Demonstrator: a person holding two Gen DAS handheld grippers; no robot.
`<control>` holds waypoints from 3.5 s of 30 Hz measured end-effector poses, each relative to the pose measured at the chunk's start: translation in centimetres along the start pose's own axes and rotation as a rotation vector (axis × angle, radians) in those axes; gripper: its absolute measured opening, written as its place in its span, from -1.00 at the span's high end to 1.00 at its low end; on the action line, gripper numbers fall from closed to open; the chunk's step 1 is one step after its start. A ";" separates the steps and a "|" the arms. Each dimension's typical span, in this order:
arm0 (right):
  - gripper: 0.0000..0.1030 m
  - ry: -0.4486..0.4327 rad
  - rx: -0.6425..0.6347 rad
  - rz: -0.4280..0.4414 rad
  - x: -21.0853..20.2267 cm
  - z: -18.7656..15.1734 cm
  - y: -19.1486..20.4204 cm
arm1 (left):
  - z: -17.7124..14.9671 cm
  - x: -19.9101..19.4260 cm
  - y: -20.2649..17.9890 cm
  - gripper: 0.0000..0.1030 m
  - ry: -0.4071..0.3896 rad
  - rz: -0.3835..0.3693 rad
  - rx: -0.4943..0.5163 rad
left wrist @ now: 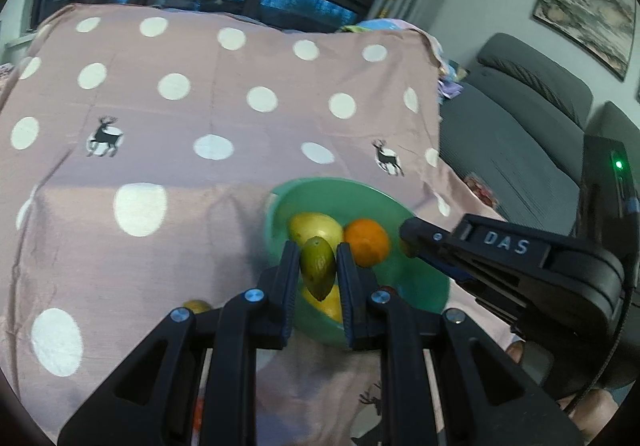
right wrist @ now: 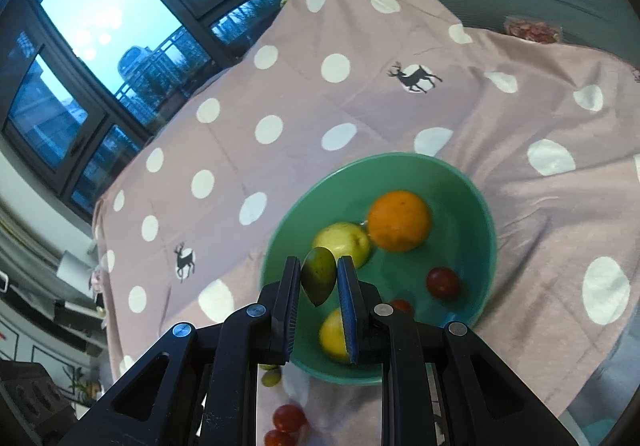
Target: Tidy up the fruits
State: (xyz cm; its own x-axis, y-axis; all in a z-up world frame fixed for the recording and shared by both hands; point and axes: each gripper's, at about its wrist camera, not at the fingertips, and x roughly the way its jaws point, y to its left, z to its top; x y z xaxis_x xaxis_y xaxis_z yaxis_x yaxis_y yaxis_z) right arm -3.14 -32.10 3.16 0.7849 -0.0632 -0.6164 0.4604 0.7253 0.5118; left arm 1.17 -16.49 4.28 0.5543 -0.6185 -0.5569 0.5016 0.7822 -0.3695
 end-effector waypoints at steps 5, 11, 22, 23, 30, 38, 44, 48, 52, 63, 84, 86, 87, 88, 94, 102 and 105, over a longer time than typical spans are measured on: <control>0.59 0.014 0.008 -0.052 0.4 0.1 -0.9 | -0.4 1.5 -0.8 0.64 0.047 -0.034 0.010; 0.59 0.031 0.012 -0.098 0.9 0.2 -1.6 | -0.5 2.6 -1.2 0.64 0.089 -0.075 0.009; 0.59 0.046 0.013 -0.157 1.3 0.2 -2.4 | -1.0 3.9 -1.4 0.64 0.142 -0.123 -0.018; 0.59 0.045 0.012 -0.160 1.3 0.2 -2.4 | -1.0 4.0 -1.5 0.64 0.146 -0.127 -0.020; 0.59 0.039 0.019 -0.179 1.1 0.4 -2.7 | -0.9 4.2 -1.6 0.51 0.148 -0.119 -0.035; 0.50 0.031 -0.002 -0.183 0.6 0.4 -2.2 | -0.3 2.7 -0.5 -0.03 0.121 -0.104 -0.066; 0.25 0.034 -0.036 -0.092 -0.3 0.1 -0.6 | 0.5 0.3 2.4 -0.22 0.097 0.024 -0.102; 0.00 0.047 -0.127 -0.061 -0.3 -0.7 2.3 | 1.0 -1.8 5.6 -0.29 0.081 0.142 -0.133; 0.00 0.096 -0.203 0.024 0.3 -2.0 5.2 | 1.4 -3.7 9.3 -0.32 0.064 0.188 -0.213; -0.01 0.311 -0.420 -0.034 6.3 -9.5 11.8 | 0.6 -7.8 17.4 -0.34 0.055 0.333 -0.376; 0.35 0.394 -0.416 -0.105 10.6 -11.4 11.1 | -0.4 -5.2 18.7 -0.34 0.176 0.340 -0.364; 0.36 0.385 -0.419 -0.123 10.8 -11.5 11.1 | -0.4 -5.1 18.7 -0.34 0.182 0.336 -0.361; 0.36 0.381 -0.419 -0.132 10.9 -11.5 11.1 | -0.4 -5.0 18.7 -0.34 0.184 0.336 -0.358; 0.36 0.382 -0.413 -0.135 11.1 -11.5 11.0 | -0.4 -4.9 18.6 -0.34 0.186 0.337 -0.356; 0.40 0.401 -0.386 -0.159 12.0 -11.4 10.1 | -0.4 -4.5 18.2 -0.34 0.190 0.324 -0.347; 0.61 0.391 -0.385 -0.096 11.4 -11.3 10.0 | -0.6 -3.4 17.2 -0.32 0.204 0.299 -0.321; 0.61 0.333 -0.352 -0.034 9.5 -10.2 10.1 | -0.6 -3.1 16.8 -0.31 0.200 0.279 -0.307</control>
State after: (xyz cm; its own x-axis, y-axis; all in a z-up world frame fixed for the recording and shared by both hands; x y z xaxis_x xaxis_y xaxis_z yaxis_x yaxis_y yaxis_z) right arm 4.72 -18.37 -3.58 0.5700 0.0904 -0.8166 0.2703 0.9180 0.2903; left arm 7.53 -1.41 -0.64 0.4865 -0.3779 -0.7878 0.1145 0.9214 -0.3713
